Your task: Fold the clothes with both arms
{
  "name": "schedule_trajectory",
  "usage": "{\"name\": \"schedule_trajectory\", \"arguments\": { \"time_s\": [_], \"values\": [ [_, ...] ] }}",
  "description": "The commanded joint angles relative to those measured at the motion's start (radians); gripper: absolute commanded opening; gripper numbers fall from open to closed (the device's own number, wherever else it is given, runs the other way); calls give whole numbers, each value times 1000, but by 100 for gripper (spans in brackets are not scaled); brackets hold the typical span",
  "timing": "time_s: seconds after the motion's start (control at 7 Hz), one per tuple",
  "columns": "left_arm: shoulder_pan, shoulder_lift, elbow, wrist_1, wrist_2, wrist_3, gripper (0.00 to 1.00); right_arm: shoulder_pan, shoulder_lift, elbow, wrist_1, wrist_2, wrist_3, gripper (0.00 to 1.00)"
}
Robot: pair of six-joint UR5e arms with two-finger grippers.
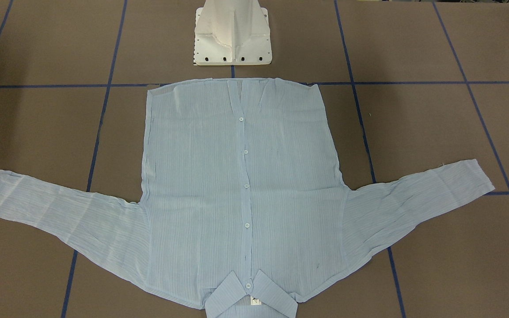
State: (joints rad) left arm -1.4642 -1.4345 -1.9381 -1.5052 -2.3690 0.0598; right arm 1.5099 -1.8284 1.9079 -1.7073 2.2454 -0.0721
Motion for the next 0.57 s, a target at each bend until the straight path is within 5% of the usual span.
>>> {"name": "schedule_trajectory", "arguments": {
  "time_s": [0.0,0.43],
  "values": [
    [2,0,-22,8,0,0,100,0,4,-4,2,2,-6,100],
    [13,-64,-13,11,14,-15,100,-2,99,0,73,11,5,100]
  ]
}}
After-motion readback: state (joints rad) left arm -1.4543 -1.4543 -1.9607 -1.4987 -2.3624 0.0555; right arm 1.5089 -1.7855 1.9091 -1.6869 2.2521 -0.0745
